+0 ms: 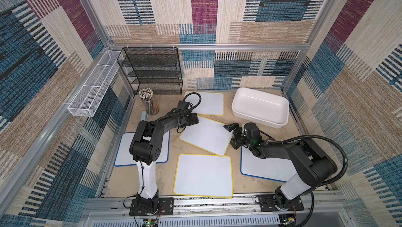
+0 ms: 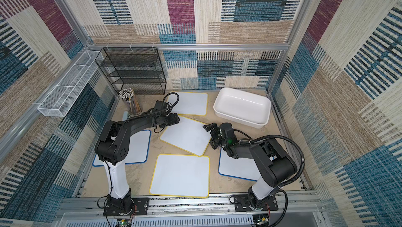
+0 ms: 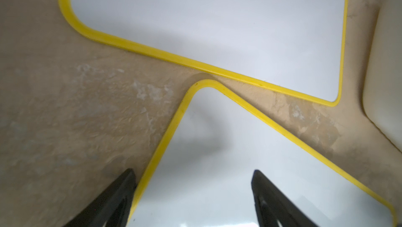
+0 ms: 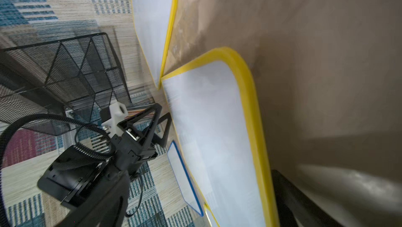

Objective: Put the whiteboard into the storage box
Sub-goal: Pick up the whiteboard at the center of the board.

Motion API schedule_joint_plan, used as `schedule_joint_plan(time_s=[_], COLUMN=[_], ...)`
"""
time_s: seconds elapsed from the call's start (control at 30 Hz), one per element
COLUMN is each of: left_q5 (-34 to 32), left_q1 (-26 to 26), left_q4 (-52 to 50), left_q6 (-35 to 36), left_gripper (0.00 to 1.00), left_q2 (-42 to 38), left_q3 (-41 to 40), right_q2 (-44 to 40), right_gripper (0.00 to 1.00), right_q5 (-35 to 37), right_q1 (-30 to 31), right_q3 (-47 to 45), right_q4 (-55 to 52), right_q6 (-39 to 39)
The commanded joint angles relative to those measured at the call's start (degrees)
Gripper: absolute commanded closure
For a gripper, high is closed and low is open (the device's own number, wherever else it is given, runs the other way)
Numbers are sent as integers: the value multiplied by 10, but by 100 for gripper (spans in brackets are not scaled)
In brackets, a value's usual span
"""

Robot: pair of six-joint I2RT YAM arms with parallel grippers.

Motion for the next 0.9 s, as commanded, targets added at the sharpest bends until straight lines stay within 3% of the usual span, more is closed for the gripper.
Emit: schedule_joint_plan(time_s=[0.0, 0.33, 0.87], left_q5=[95, 89, 82], left_q1=[-8, -8, -6], left_q4=[-217, -219, -222], left_q6=[-24, -23, -23], left_gripper=[14, 14, 14], left_q2=[22, 21, 18], left_q3=[-19, -19, -18], right_q2=[-10, -50, -114], right_gripper=[0, 5, 63], right_q5=[-23, 2, 27], right_q1=[1, 1, 2], right_q3=[-6, -16, -9], right_q4=[96, 71, -65], right_q6=[21, -18, -149])
